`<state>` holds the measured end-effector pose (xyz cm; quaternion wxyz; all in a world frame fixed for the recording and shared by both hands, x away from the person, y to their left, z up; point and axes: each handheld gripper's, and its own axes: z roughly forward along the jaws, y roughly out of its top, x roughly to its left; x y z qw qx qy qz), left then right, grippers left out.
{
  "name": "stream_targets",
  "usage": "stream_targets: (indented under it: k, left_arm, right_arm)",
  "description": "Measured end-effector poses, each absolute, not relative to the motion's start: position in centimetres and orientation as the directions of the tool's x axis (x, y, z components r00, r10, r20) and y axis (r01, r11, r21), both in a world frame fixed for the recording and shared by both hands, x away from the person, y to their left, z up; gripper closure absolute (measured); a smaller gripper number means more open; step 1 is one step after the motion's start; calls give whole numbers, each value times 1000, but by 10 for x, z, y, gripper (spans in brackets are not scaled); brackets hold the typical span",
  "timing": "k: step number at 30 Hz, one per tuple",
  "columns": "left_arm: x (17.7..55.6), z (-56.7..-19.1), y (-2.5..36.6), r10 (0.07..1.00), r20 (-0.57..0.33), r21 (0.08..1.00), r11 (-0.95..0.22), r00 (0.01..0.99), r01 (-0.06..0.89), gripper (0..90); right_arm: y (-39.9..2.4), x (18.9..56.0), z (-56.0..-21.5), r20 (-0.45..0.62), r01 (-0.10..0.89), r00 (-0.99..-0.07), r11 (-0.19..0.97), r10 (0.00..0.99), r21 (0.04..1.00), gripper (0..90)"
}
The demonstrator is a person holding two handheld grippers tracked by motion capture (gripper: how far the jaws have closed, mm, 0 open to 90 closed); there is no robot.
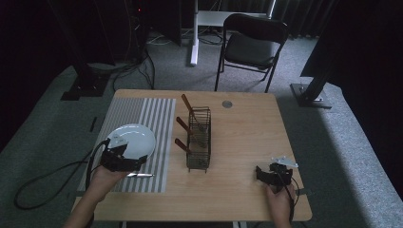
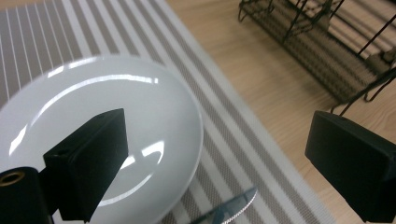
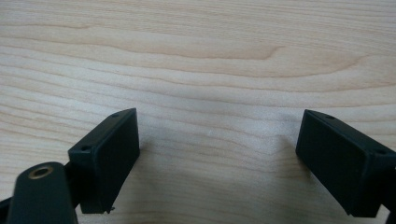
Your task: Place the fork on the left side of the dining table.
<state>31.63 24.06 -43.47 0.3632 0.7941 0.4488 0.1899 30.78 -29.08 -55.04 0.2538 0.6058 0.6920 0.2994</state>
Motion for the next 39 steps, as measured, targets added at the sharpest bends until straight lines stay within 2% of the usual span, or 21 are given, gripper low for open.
stream_targets:
  k: [18, 33, 34, 39]
  left_arm:
    - [344, -393, 206, 819, 11, 782, -364, 573, 506, 59]
    - [371, -373, 175, 790, -39, 790, -351, 612, 503, 59]
    - [375, -372, 172, 785, -67, 791, -334, 616, 512, 59]
    - [381, -372, 162, 781, -55, 783, -353, 622, 512, 60]
  right_arm:
    - [-291, 308, -550, 13, 687, -136, 85, 991, 722, 131]
    - [-291, 308, -550, 11, 686, -137, 87, 991, 722, 131]
    - [-291, 308, -550, 12, 686, -136, 85, 991, 722, 131]
    - [-291, 308, -550, 12, 686, -137, 86, 991, 722, 131]
